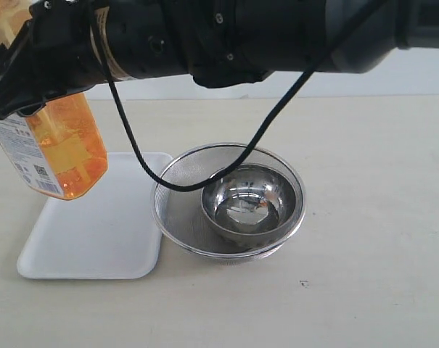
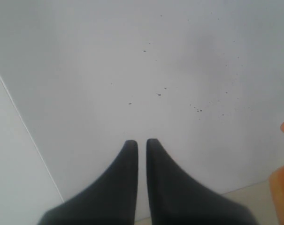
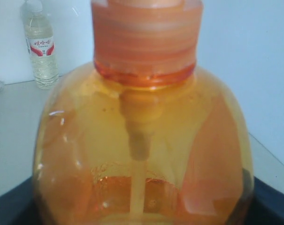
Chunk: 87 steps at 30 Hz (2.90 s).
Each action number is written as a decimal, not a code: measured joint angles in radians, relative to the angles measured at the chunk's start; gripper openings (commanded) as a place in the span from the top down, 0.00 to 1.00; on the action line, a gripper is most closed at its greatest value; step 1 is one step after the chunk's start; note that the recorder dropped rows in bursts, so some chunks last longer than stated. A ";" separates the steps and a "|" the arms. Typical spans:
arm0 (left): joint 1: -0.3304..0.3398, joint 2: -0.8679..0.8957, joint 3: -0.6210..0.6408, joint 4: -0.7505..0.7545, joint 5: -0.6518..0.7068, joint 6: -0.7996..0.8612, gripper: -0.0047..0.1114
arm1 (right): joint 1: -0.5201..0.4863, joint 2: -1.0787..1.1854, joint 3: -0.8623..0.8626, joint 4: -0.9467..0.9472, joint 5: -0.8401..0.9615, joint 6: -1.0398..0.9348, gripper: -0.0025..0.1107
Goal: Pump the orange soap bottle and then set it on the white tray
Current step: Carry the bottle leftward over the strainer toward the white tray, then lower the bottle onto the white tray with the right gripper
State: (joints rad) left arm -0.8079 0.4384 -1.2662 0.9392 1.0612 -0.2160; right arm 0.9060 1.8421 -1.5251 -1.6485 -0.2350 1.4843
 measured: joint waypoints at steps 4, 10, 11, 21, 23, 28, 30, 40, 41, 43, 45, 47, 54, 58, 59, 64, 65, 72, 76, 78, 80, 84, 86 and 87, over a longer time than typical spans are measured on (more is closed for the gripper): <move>0.000 0.000 0.000 0.000 0.000 0.000 0.92 | 0.000 0.029 -0.039 0.004 -0.006 0.002 0.98; 0.000 0.000 0.000 0.000 0.000 0.000 0.92 | 0.000 0.075 -0.075 0.012 -0.001 0.009 0.98; 0.000 0.000 0.000 0.000 0.000 0.000 0.92 | 0.002 0.085 -0.079 0.020 0.010 0.009 0.98; 0.000 0.000 0.000 0.000 0.000 0.000 0.92 | 0.070 0.160 -0.144 0.052 0.165 0.002 0.98; 0.000 0.000 0.000 0.000 0.000 0.000 0.92 | 0.071 0.164 -0.144 0.060 0.172 0.002 0.98; 0.000 0.000 0.000 0.000 0.000 0.000 0.92 | 0.071 0.164 -0.146 0.064 0.206 0.004 0.98; 0.000 0.000 0.000 0.000 0.000 0.000 0.92 | 0.071 0.164 -0.146 0.064 0.211 0.004 0.98; 0.000 0.000 0.000 0.000 0.000 0.000 0.92 | 0.071 0.164 -0.146 0.064 0.149 -0.067 0.98; 0.000 0.000 0.000 0.000 0.000 0.000 0.92 | 0.071 0.164 -0.146 0.062 0.147 -0.070 0.98; 0.000 0.000 0.000 0.000 0.000 0.000 0.92 | 0.070 0.164 -0.146 0.056 0.141 -0.070 0.98; 0.000 0.000 0.000 0.000 0.000 0.000 0.92 | 0.052 0.164 -0.141 0.052 0.122 -0.055 0.98; 0.000 0.000 0.000 0.000 0.000 0.000 0.92 | 0.025 0.164 -0.124 0.046 0.105 -0.035 0.98; 0.000 0.000 0.000 0.000 0.000 0.000 0.92 | -0.001 0.175 -0.111 -0.009 0.066 -0.017 0.98; 0.000 0.000 0.000 0.000 0.000 0.000 0.92 | -0.003 0.220 -0.111 -0.022 0.062 -0.015 0.98; 0.000 0.000 0.000 0.000 0.000 0.000 0.92 | -0.003 0.225 -0.111 -0.025 0.062 -0.015 0.98; 0.000 0.000 0.000 0.000 0.000 0.000 0.92 | -0.015 0.246 -0.111 -0.022 0.062 -0.015 0.98; 0.000 0.000 0.000 0.000 0.000 0.000 0.92 | -0.019 0.249 -0.111 -0.022 0.062 -0.015 0.98; 0.000 0.000 0.000 0.000 0.000 0.000 0.92 | -0.021 0.265 -0.111 -0.016 0.064 -0.015 0.98; 0.000 0.000 0.000 0.000 0.000 0.000 0.92 | -0.021 0.265 -0.111 -0.014 0.066 -0.015 0.98; 0.000 0.000 0.000 0.000 0.000 0.000 0.92 | -0.021 0.267 -0.111 -0.014 0.072 -0.015 0.98; 0.000 0.000 0.000 0.000 0.000 0.000 0.92 | -0.021 0.267 -0.111 -0.015 0.081 -0.015 0.98; 0.000 0.000 0.000 0.000 0.000 0.000 0.92 | -0.021 0.267 -0.111 -0.015 0.099 -0.015 0.98; 0.000 0.000 0.000 0.000 0.000 0.000 0.92 | -0.021 0.267 -0.111 -0.015 0.102 -0.015 0.98; 0.000 0.000 0.000 0.000 0.000 0.000 0.92 | -0.021 0.267 -0.111 -0.015 0.103 -0.015 0.98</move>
State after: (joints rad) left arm -0.8079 0.4384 -1.2662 0.9392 1.0612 -0.2160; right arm 0.8846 2.1088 -1.6357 -1.6640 -0.1316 1.4694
